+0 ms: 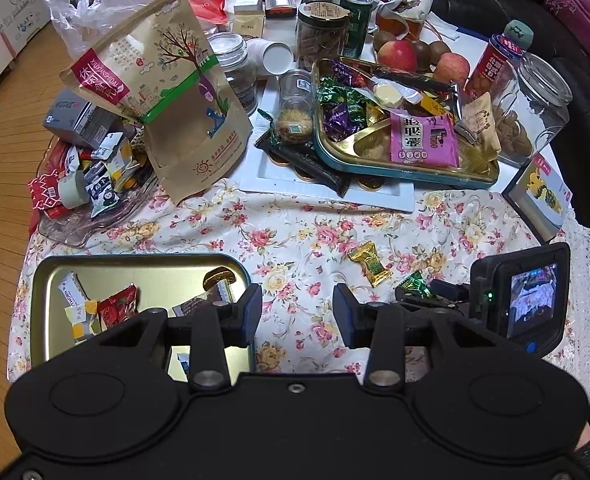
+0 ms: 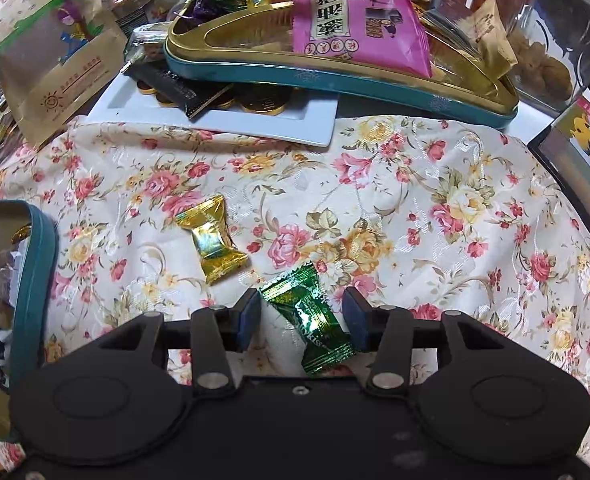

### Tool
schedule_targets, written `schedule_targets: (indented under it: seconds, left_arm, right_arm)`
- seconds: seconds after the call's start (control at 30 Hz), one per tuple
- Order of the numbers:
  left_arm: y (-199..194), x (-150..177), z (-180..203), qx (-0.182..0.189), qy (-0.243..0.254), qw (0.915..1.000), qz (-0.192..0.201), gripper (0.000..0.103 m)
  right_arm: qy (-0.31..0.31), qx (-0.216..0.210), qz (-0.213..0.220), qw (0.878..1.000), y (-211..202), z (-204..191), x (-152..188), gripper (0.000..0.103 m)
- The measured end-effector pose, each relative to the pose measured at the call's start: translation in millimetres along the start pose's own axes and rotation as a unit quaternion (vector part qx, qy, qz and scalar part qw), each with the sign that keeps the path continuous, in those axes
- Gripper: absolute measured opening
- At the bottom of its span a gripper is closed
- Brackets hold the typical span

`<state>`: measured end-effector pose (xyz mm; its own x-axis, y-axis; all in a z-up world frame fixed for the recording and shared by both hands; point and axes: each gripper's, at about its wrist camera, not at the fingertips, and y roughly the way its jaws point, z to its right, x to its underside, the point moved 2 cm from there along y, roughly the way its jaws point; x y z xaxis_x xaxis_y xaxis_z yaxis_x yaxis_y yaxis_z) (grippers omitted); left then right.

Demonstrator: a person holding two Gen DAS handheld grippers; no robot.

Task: Organize snacks
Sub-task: 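Close the right gripper on the green wrapped candy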

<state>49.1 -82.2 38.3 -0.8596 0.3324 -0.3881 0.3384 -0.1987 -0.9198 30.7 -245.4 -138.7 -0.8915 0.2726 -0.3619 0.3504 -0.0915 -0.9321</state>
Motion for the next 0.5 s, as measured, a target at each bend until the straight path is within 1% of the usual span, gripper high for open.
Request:
schedule_targets:
  seconds: [0.1, 0.13, 0.17, 0.2, 0.3, 0.37, 0.47, 0.5]
  left_arm:
    - [-0.3, -0.2, 0.8, 0.000, 0.000, 1.0000, 0.001, 0.049]
    - [-0.4, -0.2, 1.3, 0.000, 0.001, 1.0000, 0.001, 0.049]
    - [-0.2, -0.6, 2.0, 0.000, 0.002, 1.0000, 0.001, 0.049]
    - [0.2, -0.6, 2.7, 0.000, 0.003, 1.0000, 0.001, 0.049]
    - [0.7, -0.6, 4.9, 0.000, 0.007, 1.0000, 0.000, 0.049]
    - [1.1, -0.7, 5.6, -0.001, 0.006, 1.0000, 0.000, 0.049]
    - [2.9, -1.8, 7.5, 0.002, 0.004, 1.0000, -0.002, 0.049]
    - [3.8, -2.4, 8.5, 0.002, 0.004, 1.0000, -0.002, 0.049]
  right_arm:
    - [-0.007, 0.007, -0.004, 1.000, -2.7, -0.5, 2.4, 0.041]
    - [-0.007, 0.008, -0.006, 1.000, -4.3, 0.9, 2.9, 0.036]
    - [-0.003, 0.009, -0.009, 1.000, -4.8, 1.0, 2.6, 0.023]
    - [0.004, 0.008, -0.014, 1.000, -7.1, 2.4, 3.6, 0.020]
    - [0.025, 0.002, -0.032, 0.999, -10.9, 4.5, 5.9, 0.019]
    - [0.051, -0.004, -0.042, 0.998, -17.5, 7.4, 9.3, 0.019]
    - [0.107, -0.042, -0.052, 0.992, -38.4, 15.2, 15.4, 0.019]
    - [0.121, -0.047, -0.054, 0.990, -46.4, 17.4, 17.1, 0.019]
